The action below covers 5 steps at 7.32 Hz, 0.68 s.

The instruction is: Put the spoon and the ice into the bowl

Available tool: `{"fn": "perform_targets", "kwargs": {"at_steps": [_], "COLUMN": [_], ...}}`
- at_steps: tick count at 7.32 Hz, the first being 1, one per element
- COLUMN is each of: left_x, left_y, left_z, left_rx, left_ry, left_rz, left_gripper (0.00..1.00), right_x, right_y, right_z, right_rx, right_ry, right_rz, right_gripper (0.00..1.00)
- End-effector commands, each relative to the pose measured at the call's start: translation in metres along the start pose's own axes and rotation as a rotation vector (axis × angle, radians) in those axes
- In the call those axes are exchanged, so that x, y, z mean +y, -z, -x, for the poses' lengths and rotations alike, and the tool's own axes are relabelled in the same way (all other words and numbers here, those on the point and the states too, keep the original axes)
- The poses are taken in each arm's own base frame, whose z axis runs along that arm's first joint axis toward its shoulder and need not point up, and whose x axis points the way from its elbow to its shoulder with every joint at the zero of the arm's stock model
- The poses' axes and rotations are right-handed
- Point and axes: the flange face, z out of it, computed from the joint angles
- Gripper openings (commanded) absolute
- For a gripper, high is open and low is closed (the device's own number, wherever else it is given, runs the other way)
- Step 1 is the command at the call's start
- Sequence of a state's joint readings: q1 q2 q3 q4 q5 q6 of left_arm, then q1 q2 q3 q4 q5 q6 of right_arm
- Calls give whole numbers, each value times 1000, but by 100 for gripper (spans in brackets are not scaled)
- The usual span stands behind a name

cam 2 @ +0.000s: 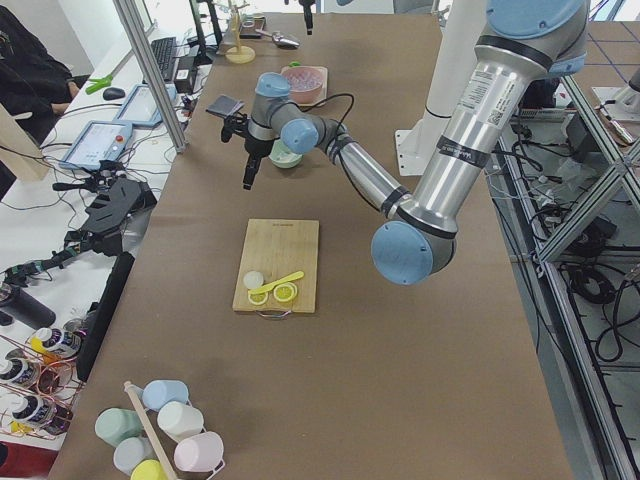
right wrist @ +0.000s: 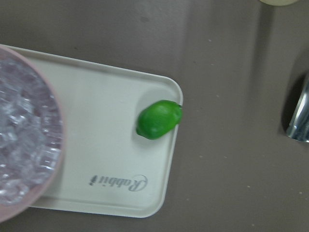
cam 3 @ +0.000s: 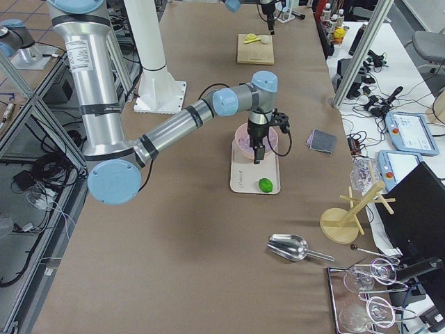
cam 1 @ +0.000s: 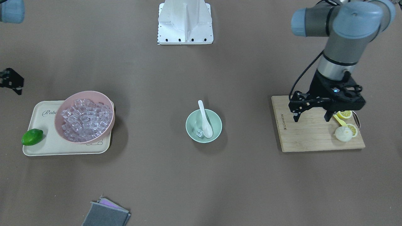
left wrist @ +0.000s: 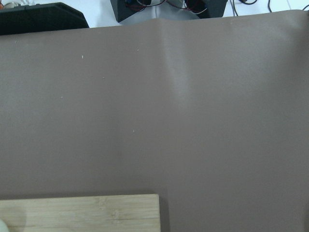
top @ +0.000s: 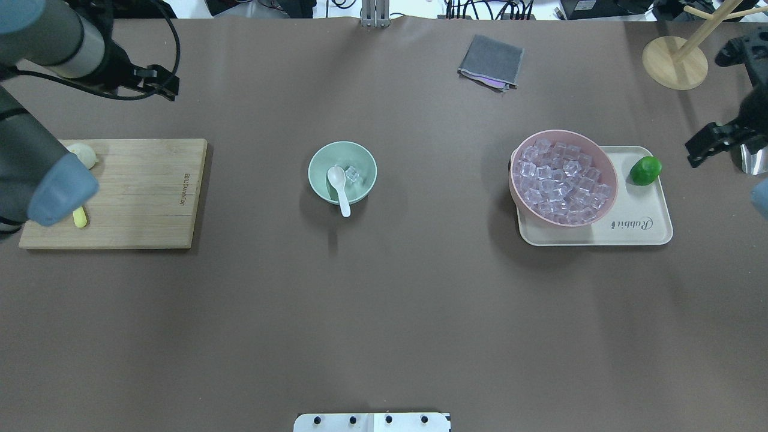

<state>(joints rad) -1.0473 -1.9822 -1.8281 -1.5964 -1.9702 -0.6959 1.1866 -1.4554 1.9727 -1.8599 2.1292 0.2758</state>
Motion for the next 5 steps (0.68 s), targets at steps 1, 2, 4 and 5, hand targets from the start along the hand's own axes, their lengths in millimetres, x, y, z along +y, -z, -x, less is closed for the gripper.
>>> {"fn": "perform_targets", "kwargs": {"at_steps": [1, 2, 4, 5], "left_x": [-9, -4, 29, 43], "left_y": [37, 53, 45, 49], "left_z": [148, 211, 300, 333], "left_rx": [-38, -30, -57, -68], "left_ry": [-118, -115, -132, -90], "left_rz": [53, 60, 107, 117], "left_gripper": [98, 98, 98, 98], "right_x": [8, -6, -5, -3], "right_y": [-25, -18, -51, -43], "right_z": [-49, -45, -76, -87], "right_rx": [12, 33, 119, 88], "right_ry": [-23, 15, -14, -49], "right_rz": [13, -58, -25, -32], "right_gripper": [100, 100, 100, 100]}}
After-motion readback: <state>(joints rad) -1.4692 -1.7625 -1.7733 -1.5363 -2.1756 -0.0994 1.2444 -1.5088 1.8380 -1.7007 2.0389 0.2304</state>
